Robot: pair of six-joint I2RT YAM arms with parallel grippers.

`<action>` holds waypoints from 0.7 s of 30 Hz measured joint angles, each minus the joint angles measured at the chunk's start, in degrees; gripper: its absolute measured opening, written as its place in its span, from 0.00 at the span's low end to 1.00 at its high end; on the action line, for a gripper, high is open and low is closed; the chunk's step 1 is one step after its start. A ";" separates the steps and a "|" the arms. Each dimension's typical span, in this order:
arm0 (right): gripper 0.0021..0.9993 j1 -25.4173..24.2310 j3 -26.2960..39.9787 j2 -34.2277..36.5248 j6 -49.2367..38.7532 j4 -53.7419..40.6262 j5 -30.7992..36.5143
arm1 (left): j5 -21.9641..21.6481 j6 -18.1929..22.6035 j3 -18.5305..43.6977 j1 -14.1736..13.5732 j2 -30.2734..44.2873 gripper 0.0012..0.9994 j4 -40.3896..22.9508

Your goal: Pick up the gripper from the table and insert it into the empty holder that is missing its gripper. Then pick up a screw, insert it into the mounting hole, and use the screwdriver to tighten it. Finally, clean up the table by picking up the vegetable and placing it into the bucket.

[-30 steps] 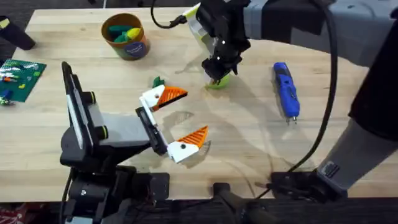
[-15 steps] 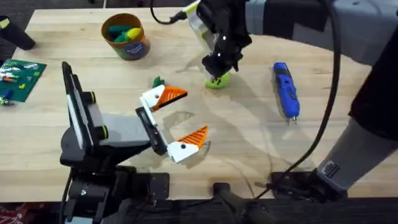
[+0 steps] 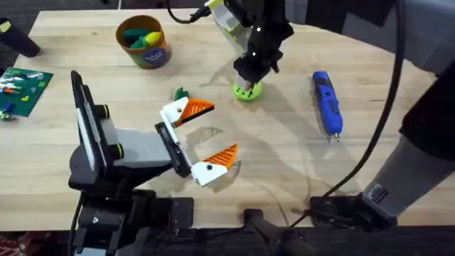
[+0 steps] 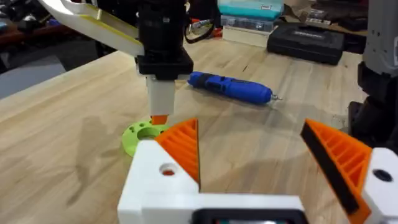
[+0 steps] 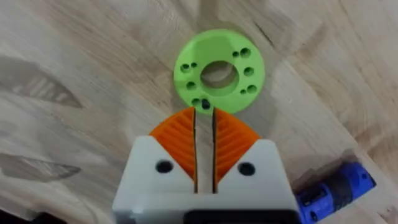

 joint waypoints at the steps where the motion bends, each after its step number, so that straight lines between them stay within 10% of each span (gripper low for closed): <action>1: 0.15 0.00 0.00 0.00 -0.11 -0.40 0.21 | 0.02 0.00 0.00 0.00 0.00 0.99 0.00; 21: 0.15 -0.44 -4.31 -0.05 -0.32 2.07 0.89 | 0.00 0.00 0.00 0.00 0.00 0.99 0.00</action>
